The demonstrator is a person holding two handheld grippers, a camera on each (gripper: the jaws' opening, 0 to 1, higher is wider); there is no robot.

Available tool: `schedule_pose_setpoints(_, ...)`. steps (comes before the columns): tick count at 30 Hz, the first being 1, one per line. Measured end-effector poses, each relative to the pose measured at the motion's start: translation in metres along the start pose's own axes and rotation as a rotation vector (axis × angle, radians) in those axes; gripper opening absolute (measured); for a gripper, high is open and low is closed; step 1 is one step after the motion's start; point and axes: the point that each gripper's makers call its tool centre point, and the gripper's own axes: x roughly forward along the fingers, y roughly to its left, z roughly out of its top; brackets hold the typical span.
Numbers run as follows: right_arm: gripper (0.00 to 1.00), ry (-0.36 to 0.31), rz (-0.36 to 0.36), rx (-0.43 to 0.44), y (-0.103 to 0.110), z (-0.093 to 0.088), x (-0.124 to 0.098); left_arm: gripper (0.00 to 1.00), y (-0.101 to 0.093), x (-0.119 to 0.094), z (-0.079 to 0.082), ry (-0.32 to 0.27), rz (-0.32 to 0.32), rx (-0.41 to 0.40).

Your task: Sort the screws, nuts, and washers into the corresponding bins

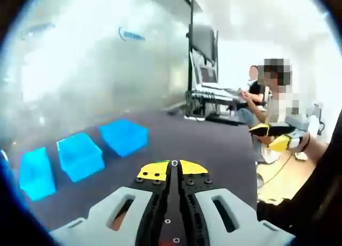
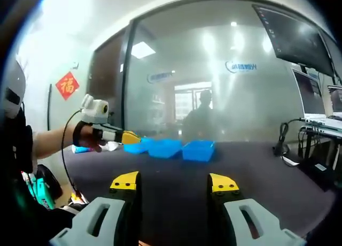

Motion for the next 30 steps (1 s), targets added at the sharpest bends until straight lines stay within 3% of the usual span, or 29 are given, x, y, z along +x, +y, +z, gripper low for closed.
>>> schedule_pose_setpoints(7, 0.45, -0.008, 0.003, -0.004, 0.003, 0.004, 0.003, 0.03, 0.017, -0.036, 0.007, -0.102, 0.184, 0.043)
schedule_pose_setpoints(12, 0.45, -0.009, 0.012, -0.011, 0.007, 0.007, 0.005, 0.03, 0.034, -0.062, 0.005, -0.157, 0.273, -0.066)
schedule_pose_setpoints(19, 0.45, -0.018, 0.027, -0.014, 0.011, 0.011, 0.008, 0.03, 0.065, -0.084, -0.01, -0.146, 0.385, -0.042)
schedule_pose_setpoints(23, 0.45, -0.018, 0.037, -0.015, 0.014, 0.01, 0.009, 0.03, 0.094, -0.092, -0.011, -0.146, 0.445, -0.067)
schedule_pose_setpoints(30, 0.45, -0.019, 0.035, -0.008, 0.012, 0.01, 0.008, 0.03, 0.169, -0.104, 0.003, -0.179, 0.589, -0.142)
